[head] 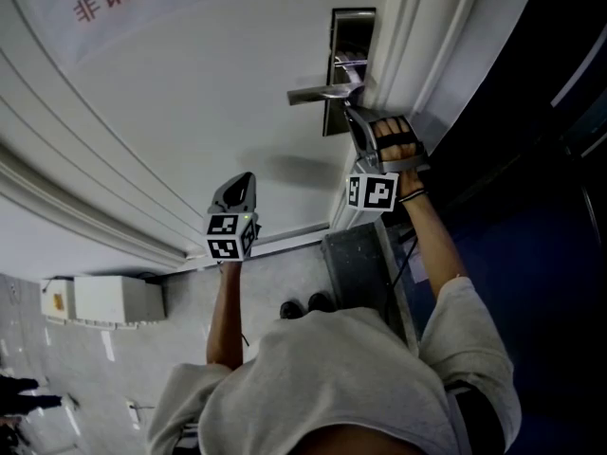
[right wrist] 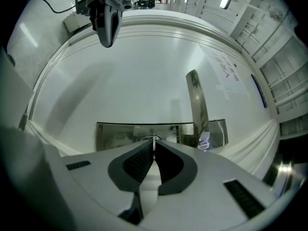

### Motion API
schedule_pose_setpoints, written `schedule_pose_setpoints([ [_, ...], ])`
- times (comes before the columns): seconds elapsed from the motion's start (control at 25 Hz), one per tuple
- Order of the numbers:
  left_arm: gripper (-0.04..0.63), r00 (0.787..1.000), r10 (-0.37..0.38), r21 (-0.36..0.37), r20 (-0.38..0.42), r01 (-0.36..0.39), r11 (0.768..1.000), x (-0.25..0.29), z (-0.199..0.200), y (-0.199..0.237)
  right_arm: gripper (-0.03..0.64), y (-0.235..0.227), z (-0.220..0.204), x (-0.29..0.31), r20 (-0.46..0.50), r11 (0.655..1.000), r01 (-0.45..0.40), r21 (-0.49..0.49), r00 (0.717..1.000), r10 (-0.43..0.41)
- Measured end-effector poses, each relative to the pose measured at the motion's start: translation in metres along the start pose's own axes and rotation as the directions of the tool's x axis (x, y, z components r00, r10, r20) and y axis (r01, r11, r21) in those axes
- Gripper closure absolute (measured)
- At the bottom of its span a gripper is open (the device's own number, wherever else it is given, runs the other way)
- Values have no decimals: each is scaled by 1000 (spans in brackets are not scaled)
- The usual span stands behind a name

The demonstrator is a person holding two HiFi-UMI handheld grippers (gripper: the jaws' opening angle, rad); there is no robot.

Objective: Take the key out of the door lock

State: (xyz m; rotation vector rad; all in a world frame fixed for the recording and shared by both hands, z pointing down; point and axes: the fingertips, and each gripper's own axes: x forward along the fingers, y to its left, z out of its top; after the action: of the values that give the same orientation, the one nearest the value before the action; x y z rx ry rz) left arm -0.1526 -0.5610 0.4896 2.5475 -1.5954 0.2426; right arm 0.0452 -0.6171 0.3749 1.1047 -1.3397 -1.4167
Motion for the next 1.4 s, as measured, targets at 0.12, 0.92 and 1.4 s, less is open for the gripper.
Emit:
schedule_pose_setpoints([
  [0.12,577,1000,3,1,2,-3,1000,-1,-1,3,588,0,1,-7,4,1000,8,9,1000,-8],
  [0.92,577,1000,-4,7,6,4,1000,-3,-2,-7,588,40,-3,-53,47,743,-107,660,994,100],
  [1.4,577,999,46,-5,9,-46,999,-21,-3,6,588,72,11,-60,157,207,-180,962,980,123],
])
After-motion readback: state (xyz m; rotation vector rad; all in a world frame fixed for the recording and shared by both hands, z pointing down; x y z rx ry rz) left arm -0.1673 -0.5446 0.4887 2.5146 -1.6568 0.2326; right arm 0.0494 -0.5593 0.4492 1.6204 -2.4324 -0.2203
